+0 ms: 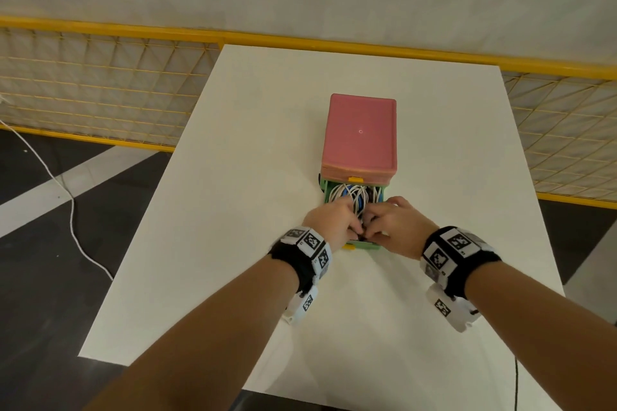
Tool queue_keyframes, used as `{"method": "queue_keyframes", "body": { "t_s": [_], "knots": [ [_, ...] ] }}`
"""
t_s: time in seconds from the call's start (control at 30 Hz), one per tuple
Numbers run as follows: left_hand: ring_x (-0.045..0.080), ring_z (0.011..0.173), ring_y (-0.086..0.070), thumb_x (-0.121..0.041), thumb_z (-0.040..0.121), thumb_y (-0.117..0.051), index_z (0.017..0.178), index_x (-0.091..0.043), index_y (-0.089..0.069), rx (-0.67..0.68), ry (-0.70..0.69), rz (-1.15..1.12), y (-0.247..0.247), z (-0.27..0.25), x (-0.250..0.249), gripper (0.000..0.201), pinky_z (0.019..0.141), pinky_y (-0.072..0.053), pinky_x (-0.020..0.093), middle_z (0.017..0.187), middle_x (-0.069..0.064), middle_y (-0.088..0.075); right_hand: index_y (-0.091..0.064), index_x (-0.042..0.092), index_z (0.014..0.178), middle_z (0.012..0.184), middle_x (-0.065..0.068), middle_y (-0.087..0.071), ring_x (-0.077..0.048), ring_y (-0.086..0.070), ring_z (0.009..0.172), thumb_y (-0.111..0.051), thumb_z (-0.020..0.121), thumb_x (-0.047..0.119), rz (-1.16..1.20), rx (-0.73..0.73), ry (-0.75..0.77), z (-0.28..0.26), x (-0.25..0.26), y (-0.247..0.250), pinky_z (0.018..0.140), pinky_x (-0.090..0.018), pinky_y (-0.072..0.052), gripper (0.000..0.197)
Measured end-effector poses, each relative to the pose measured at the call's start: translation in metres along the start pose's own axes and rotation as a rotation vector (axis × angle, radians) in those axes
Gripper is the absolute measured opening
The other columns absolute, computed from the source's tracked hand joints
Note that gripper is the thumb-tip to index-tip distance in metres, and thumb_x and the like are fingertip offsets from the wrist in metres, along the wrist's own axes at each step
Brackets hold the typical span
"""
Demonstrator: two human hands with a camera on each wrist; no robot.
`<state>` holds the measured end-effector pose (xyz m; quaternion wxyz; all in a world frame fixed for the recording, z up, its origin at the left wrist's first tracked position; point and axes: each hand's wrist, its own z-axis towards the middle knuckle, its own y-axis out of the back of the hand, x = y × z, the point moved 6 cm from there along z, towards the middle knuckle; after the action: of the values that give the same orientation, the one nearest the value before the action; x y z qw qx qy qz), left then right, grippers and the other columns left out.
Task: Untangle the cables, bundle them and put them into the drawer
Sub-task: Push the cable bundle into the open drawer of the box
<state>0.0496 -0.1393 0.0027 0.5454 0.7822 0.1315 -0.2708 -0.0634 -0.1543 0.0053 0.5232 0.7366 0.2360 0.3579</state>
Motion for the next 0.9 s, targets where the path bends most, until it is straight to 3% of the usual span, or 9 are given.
{"method": "queue_keyframes", "body": {
  "t_s": [0.17, 0.23, 0.33, 0.43, 0.5, 0.57, 0.67, 0.77, 0.9],
  "knots": [
    [0.015, 0.087, -0.054, -0.015, 0.094, -0.059, 0.105, -0.015, -0.074, 0.046, -0.117, 0.07, -0.007, 0.001, -0.006, 0.018, 0.065, -0.03, 0.021, 0.107, -0.001, -0.055, -0.068, 0.011, 0.096, 0.116, -0.006, -0.057, -0.016, -0.057, 0.102, -0.052, 0.084, 0.021, 0.266, -0.358, -0.089, -0.017, -0.006, 0.012, 0.09, -0.026, -0.047, 0.022],
    [0.015, 0.083, -0.055, -0.01, 0.092, -0.06, 0.099, -0.013, -0.073, -0.002, -0.116, 0.04, -0.001, -0.001, -0.006, 0.015, 0.067, -0.035, 0.024, 0.106, 0.0, -0.058, -0.049, 0.003, 0.131, 0.146, -0.012, -0.039, -0.019, -0.041, 0.132, -0.049, 0.091, 0.017, 0.22, -0.278, -0.127, -0.01, 0.0, 0.001, 0.11, -0.024, -0.03, 0.042],
    [0.019, 0.077, -0.053, -0.008, 0.082, -0.069, 0.092, -0.013, -0.055, -0.162, -0.05, -0.084, 0.008, -0.004, 0.003, 0.018, 0.071, -0.045, 0.033, 0.099, -0.001, -0.052, -0.02, 0.006, 0.148, 0.156, -0.013, -0.015, -0.026, -0.013, 0.146, -0.013, 0.099, 0.043, 0.01, -0.069, -0.147, -0.004, 0.007, -0.024, 0.118, -0.036, -0.003, 0.062],
    [0.021, 0.111, -0.052, -0.017, 0.083, -0.071, 0.125, -0.007, -0.053, -0.219, -0.037, -0.015, 0.005, -0.001, 0.012, 0.047, 0.094, -0.044, 0.03, 0.129, 0.005, -0.048, -0.005, 0.01, 0.15, 0.155, -0.005, 0.002, -0.018, 0.003, 0.145, 0.018, 0.082, 0.063, -0.11, 0.009, -0.194, -0.002, 0.005, -0.031, 0.118, -0.038, 0.011, 0.089],
    [0.025, 0.119, -0.053, -0.026, 0.083, -0.073, 0.131, 0.002, -0.053, -0.16, -0.072, 0.162, -0.002, 0.001, 0.012, 0.059, 0.104, -0.041, 0.031, 0.134, 0.012, -0.052, 0.0, 0.009, 0.15, 0.153, -0.003, 0.009, -0.017, 0.008, 0.145, 0.013, 0.077, 0.073, -0.113, 0.027, -0.188, 0.001, 0.004, -0.031, 0.116, -0.037, 0.016, 0.097],
    [0.026, 0.097, -0.067, -0.036, 0.068, -0.085, 0.11, 0.002, -0.069, -0.074, -0.046, 0.293, -0.009, 0.004, 0.015, 0.058, 0.092, -0.051, 0.031, 0.114, 0.014, -0.067, -0.007, 0.005, 0.149, 0.156, -0.01, -0.002, -0.024, -0.005, 0.147, -0.012, 0.082, 0.074, -0.122, 0.019, -0.18, 0.008, 0.006, -0.024, 0.115, -0.038, 0.012, 0.096],
    [0.023, 0.094, -0.068, -0.035, 0.073, -0.081, 0.108, -0.002, -0.071, 0.003, 0.007, 0.225, -0.011, 0.014, 0.015, 0.049, 0.091, -0.049, 0.027, 0.11, 0.012, -0.069, -0.017, 0.003, 0.148, 0.157, -0.015, -0.015, -0.025, -0.019, 0.145, -0.054, 0.087, 0.049, -0.014, -0.091, -0.16, 0.017, 0.014, -0.011, 0.12, -0.039, -0.005, 0.085],
    [0.023, 0.121, -0.053, -0.024, 0.099, -0.05, 0.129, -0.005, -0.06, -0.059, 0.033, -0.098, 0.013, 0.02, 0.019, 0.036, 0.102, -0.036, 0.027, 0.133, 0.009, -0.059, -0.004, 0.009, 0.15, 0.159, -0.01, 0.002, -0.022, -0.009, 0.147, -0.051, 0.093, 0.041, 0.061, 0.013, -0.175, 0.02, 0.014, -0.016, 0.116, -0.027, 0.001, 0.081],
    [0.018, 0.099, -0.065, -0.018, 0.096, -0.051, 0.098, -0.015, -0.074, -0.387, 0.337, -0.41, 0.064, -0.006, 0.083, 0.023, 0.088, -0.045, 0.024, 0.104, 0.004, -0.072, -0.006, 0.007, 0.15, 0.158, -0.015, 0.005, -0.027, -0.008, 0.147, -0.041, 0.097, 0.041, -0.039, 0.152, -0.202, 0.023, 0.014, -0.019, 0.118, -0.032, 0.0, 0.073]
  ]
}}
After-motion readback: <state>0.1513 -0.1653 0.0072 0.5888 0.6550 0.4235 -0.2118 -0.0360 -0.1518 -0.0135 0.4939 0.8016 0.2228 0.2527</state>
